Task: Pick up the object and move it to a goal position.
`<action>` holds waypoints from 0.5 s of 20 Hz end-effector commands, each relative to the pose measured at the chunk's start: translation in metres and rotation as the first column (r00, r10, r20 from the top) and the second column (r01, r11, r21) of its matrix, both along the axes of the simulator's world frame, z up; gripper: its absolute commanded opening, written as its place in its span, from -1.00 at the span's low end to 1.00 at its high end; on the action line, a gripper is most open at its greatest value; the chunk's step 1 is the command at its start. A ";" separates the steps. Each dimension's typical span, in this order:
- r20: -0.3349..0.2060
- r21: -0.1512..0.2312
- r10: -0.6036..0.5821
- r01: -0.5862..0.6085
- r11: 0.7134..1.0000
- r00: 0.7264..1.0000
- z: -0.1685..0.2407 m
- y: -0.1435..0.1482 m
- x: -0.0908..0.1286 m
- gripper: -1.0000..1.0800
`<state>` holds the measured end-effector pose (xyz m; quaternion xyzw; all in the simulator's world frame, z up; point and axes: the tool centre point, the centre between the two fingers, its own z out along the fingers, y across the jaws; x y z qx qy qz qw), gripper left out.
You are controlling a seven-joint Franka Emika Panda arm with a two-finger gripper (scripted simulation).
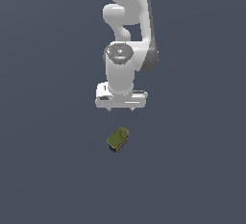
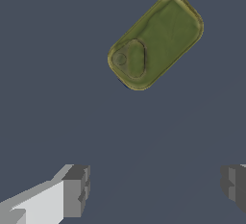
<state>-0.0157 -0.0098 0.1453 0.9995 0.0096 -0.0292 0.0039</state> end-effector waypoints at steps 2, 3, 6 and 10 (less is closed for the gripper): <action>0.000 0.000 0.000 0.000 1.000 1.000 0.000 0.000 0.000 0.92; 0.000 -0.001 0.002 -0.002 1.000 1.000 0.001 0.001 0.000 0.92; 0.000 -0.006 0.012 -0.012 1.000 1.000 0.004 0.006 0.002 0.92; -0.001 -0.013 0.035 -0.035 0.999 0.999 0.010 0.013 0.003 0.92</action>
